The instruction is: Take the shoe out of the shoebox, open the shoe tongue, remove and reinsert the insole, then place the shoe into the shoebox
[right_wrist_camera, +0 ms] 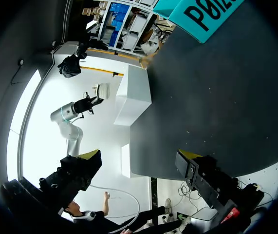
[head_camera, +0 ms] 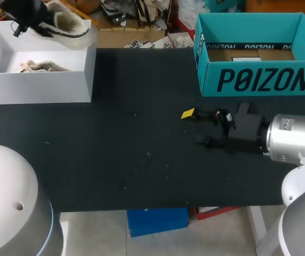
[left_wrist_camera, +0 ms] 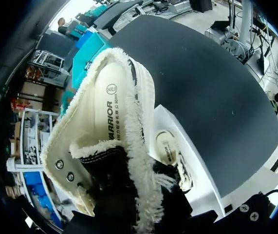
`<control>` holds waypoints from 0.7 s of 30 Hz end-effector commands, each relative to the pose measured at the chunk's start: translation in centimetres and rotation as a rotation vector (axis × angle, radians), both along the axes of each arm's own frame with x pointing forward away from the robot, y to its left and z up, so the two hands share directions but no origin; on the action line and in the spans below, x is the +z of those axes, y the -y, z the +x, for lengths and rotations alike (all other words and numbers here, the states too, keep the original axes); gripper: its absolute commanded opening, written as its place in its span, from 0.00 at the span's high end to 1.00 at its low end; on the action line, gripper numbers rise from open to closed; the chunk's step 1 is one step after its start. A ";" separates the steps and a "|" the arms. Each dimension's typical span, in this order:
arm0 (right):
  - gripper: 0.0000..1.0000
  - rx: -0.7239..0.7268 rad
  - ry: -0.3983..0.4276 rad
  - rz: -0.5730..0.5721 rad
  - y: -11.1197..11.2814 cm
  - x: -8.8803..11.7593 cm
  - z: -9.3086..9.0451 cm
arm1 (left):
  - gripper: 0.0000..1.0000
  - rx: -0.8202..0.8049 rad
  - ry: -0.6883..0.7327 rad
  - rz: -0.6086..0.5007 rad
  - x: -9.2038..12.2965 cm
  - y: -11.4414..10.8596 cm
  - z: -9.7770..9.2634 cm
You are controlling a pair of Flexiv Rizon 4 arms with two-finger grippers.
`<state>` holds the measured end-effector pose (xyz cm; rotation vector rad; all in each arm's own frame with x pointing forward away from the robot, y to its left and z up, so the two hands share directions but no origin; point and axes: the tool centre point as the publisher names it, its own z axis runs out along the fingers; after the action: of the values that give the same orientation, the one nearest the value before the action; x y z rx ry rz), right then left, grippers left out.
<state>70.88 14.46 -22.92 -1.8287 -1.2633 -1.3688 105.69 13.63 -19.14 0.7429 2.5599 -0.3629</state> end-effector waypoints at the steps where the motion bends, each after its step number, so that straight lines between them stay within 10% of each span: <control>1: 0.00 -0.001 -0.002 -0.003 -0.1 0.1 0.0 | 1.00 0.042 -0.004 -0.017 -0.7 -2.5 -0.2; 11: 0.00 -0.001 -0.002 -0.003 -0.1 0.1 0.0 | 1.00 0.198 -0.007 -0.031 -1.9 -7.5 1.9; 21: 0.00 -0.001 -0.002 -0.003 -0.1 0.1 0.0 | 1.00 0.339 -0.027 0.002 -4.4 -7.3 5.4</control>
<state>70.87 14.46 -22.92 -1.8287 -1.2633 -1.3688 109.21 21.56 -22.96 0.3044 2.6327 -0.2766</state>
